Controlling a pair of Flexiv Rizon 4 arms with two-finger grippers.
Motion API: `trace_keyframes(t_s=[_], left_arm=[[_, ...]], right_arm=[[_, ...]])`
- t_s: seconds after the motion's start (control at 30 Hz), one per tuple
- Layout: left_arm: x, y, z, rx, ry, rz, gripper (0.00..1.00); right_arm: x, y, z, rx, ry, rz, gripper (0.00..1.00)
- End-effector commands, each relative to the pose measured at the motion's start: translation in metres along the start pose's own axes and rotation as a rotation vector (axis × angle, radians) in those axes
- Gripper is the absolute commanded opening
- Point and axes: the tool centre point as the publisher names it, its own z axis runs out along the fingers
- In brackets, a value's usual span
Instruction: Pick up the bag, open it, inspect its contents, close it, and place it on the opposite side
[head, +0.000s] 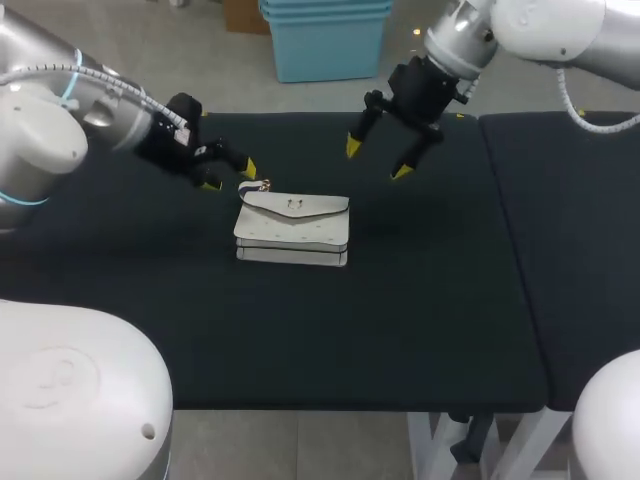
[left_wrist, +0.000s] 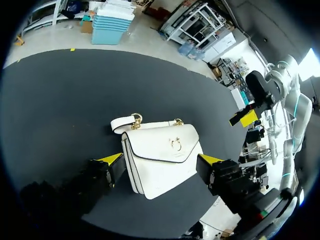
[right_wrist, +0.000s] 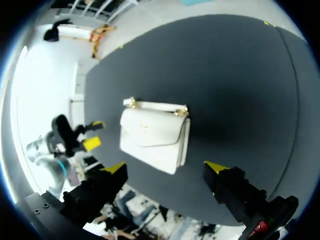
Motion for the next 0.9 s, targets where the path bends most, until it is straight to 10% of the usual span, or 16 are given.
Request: trace_keyframes(t_s=[0.03, 0.9], left_arm=[[-0.012, -0.001, 0.0, -0.058, 0.073, -0.383, 1.0], [-0.045, 0.009, 0.035, -0.137, 0.269, -0.36, 1.0]], right_arm=[[-0.016, -0.01, 0.009, -0.259, 0.268, 0.064, 1.0], [-0.005, -0.008, 0.045, -0.318, 0.327, 0.023, 1.0]])
